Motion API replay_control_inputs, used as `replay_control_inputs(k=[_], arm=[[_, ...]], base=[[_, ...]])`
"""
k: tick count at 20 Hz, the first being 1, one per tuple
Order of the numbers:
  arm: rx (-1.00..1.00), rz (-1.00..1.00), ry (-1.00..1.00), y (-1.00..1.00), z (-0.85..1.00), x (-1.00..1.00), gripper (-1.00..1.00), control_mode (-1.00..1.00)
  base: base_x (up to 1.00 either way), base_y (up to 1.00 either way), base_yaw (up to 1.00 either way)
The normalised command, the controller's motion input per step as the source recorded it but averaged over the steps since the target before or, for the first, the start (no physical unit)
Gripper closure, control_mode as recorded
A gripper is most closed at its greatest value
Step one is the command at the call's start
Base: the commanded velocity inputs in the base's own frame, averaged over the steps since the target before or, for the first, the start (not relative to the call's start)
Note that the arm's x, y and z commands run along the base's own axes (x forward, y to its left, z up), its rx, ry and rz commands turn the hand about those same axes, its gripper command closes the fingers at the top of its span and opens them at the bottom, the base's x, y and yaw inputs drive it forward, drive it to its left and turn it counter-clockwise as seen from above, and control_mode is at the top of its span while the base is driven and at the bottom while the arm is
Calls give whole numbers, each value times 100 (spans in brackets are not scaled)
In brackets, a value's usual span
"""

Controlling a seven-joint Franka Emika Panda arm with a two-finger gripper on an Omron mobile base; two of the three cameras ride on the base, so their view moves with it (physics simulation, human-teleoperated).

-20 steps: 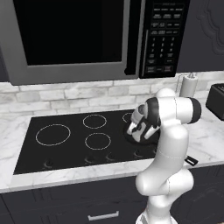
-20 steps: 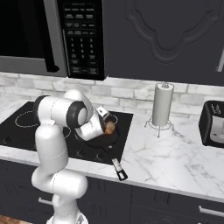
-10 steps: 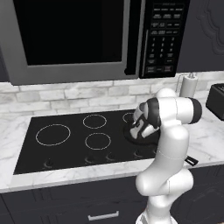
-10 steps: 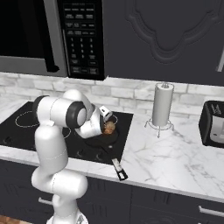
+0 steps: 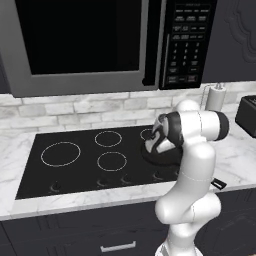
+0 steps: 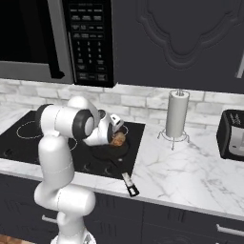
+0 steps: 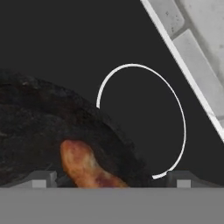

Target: Take the chicken drumsticks from the pan and place one on each plate on the dining counter.

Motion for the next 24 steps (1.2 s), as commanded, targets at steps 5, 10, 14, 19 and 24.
replay_control_inputs(k=[5, 10, 14, 19, 24], arm=[[0, 4, 0, 0, 0, 13, -100, -100], [0, 5, 0, 0, -6, 5, -100, -100], [0, 3, 5, 0, -13, 0, 100, -100], [0, 1, 15, -3, -15, 0, 100, -100], [0, 2, 11, -12, -7, -4, 100, -100]], base=[[0, 0, 0], [0, 0, 0], [0, 0, 0], [0, 0, 0], [0, 0, 0]])
